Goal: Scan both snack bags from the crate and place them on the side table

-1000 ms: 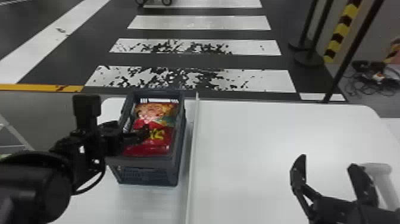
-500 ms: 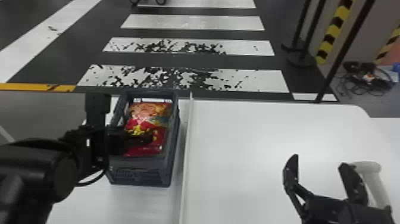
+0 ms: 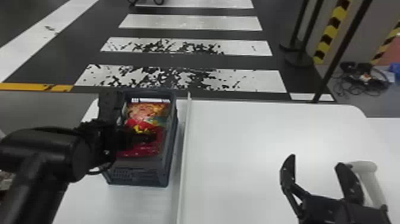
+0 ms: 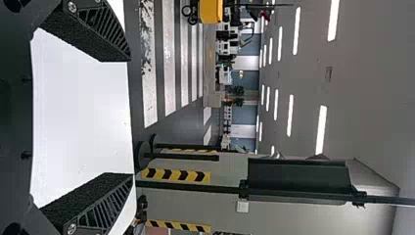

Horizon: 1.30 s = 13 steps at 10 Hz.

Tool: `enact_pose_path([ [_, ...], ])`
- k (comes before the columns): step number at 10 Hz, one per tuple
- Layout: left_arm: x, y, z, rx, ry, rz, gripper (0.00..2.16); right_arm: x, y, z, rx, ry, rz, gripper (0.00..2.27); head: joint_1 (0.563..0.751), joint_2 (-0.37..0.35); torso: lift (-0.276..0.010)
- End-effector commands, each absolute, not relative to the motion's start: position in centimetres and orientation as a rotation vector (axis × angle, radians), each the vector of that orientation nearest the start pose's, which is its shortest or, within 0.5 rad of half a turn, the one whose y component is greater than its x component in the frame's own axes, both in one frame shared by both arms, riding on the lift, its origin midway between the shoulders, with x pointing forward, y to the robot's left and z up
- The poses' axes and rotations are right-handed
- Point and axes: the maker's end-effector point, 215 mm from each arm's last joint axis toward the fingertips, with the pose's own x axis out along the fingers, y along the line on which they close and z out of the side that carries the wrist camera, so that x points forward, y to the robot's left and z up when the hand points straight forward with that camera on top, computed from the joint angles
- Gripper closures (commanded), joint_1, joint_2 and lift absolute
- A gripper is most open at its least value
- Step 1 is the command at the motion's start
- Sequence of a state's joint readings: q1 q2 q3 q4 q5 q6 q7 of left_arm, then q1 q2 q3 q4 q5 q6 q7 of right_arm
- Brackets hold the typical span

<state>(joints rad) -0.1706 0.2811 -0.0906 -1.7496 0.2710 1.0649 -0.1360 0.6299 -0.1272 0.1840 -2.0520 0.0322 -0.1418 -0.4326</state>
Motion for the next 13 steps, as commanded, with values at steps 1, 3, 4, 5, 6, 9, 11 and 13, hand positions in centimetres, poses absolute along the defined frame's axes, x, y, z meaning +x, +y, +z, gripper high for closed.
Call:
enact_pose_path([
  [1, 55.1, 23.3, -46.3, 0.038, 0.828, -0.238, 0.32, 39.3, -22.7, -34.8, -0.029, 0.006, -0.203, 0.08, 0.695, 0.007, -0.098],
  [3, 54.1, 22.7, -48.2, 0.022, 0.896, -0.257, 1.20, 39.3, -22.6, -35.1, -0.029, 0.012, -0.198, 0.08, 0.695, 0.005, -0.098],
  [4, 52.9, 23.5, -49.1, 0.042, 0.960, -0.239, 2.16, 39.3, -22.5, -35.2, -0.030, 0.015, -0.195, 0.08, 0.695, 0.002, -0.098],
  [5, 52.2, 23.8, -49.7, 0.062, 0.989, -0.244, 2.15, 39.4, -22.4, -35.3, -0.029, 0.015, -0.192, 0.08, 0.695, 0.004, -0.098],
  [6, 51.0, 24.0, -50.4, 0.054, 1.021, -0.251, 2.15, 39.5, -22.2, -35.3, -0.028, 0.015, -0.189, 0.08, 0.695, 0.006, -0.098],
  [9, 49.9, 24.4, -48.7, -0.062, 0.974, -0.262, 2.14, 39.5, -22.3, -35.6, -0.031, 0.019, -0.190, 0.08, 0.695, 0.023, -0.098],
  [11, 49.8, 25.7, -47.3, -0.090, 0.932, -0.242, 2.15, 39.5, -22.3, -35.6, -0.032, 0.019, -0.189, 0.08, 0.695, 0.026, -0.098],
  [13, 50.3, 26.5, -45.4, -0.138, 0.873, -0.239, 2.15, 39.5, -22.0, -35.6, -0.033, 0.018, -0.185, 0.08, 0.695, 0.042, -0.098],
])
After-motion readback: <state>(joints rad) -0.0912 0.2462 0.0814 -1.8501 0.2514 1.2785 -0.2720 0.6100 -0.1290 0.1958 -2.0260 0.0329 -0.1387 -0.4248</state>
